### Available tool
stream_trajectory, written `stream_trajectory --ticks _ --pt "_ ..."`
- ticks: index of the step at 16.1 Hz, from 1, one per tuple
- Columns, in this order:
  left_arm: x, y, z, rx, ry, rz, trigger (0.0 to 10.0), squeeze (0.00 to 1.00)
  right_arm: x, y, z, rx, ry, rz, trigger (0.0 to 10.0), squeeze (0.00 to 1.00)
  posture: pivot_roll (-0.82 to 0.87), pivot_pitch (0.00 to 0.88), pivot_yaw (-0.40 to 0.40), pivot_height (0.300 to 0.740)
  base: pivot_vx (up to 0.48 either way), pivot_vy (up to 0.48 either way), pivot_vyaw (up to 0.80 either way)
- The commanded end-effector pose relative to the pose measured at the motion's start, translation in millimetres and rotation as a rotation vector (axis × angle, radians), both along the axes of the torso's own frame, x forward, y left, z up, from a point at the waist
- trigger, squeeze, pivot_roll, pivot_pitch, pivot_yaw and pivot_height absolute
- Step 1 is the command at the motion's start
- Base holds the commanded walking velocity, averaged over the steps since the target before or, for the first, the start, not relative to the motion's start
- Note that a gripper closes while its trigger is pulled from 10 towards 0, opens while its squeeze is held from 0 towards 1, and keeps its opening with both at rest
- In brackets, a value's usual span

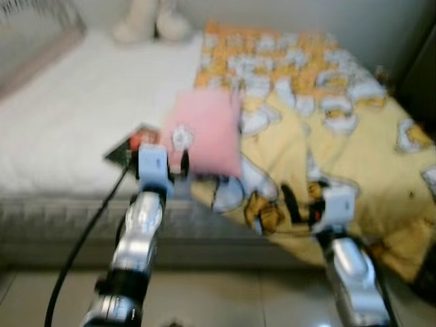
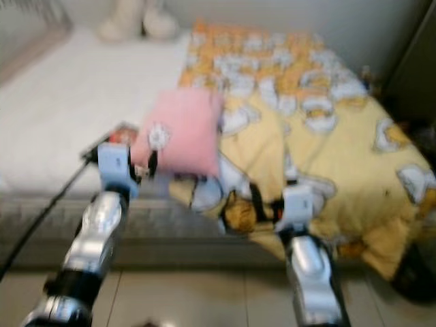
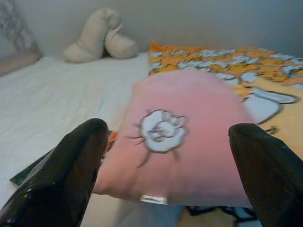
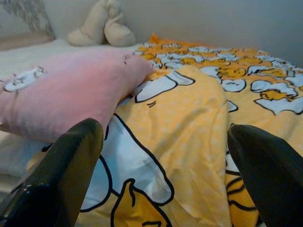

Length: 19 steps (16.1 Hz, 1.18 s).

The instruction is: Clean up the room

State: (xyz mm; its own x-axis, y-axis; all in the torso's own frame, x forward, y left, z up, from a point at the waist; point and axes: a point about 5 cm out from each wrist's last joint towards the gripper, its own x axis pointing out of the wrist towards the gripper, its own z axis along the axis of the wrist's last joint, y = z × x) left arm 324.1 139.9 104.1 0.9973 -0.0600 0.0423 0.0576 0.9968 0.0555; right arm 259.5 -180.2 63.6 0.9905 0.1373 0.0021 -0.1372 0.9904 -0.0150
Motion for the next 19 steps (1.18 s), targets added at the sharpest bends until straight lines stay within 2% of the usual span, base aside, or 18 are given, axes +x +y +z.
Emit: stream_trajectory --ticks 1,6,9,12,13,14,16,19 --pt "0.1 6.8 -2 0.001 0.016 0.029 10.0 0.00 3.1 3.9 3 0.005 -0.012 0.008 10.0 0.00 -0.04 0.000 0.005 0.740 0.364 0.315 0.00" --pt "1.7 -2.1 5 0.025 -0.022 -0.012 10.0 0.00 5.1 4.7 4 -0.006 -0.014 0.014 10.0 0.00 -0.03 0.000 -0.004 0.740 0.368 0.308 0.00" --pt "6.7 -3.1 17 0.043 -0.074 -0.011 10.0 0.00 16.8 2.6 21 -0.023 -0.072 0.001 10.0 0.00 -0.02 0.000 -0.004 0.740 0.379 0.295 0.00" --pt "18.0 -15.3 36 0.049 -0.108 -0.079 10.0 0.00 38.2 -12.3 49 0.000 -0.137 -0.066 10.0 0.00 -0.02 0.000 -0.001 0.740 0.418 0.097 0.00" --pt "23.3 -23.2 39 0.076 -0.082 -0.128 10.0 0.00 43.4 -18.8 52 0.010 -0.129 -0.092 10.0 0.00 -0.02 0.000 -0.001 0.740 0.469 0.000 0.00" --pt "29.2 -28.7 42 0.140 -0.066 -0.146 10.0 0.00 47.9 -26.1 55 0.016 -0.124 -0.113 10.0 0.00 -0.02 0.000 -0.001 0.740 0.000 0.000 0.00" --pt "36.9 -26.9 52 0.046 -0.066 -0.162 10.0 0.00 47.9 -29.7 57 -0.001 -0.127 -0.113 10.0 0.00 -0.02 0.000 0.005 0.740 0.000 0.000 0.00" --pt "36.7 -27.2 47 0.040 -0.050 -0.153 10.0 0.00 39.0 -23.6 47 0.000 -0.103 -0.109 10.0 0.00 -0.04 0.000 0.014 0.740 0.167 -0.420 0.00"
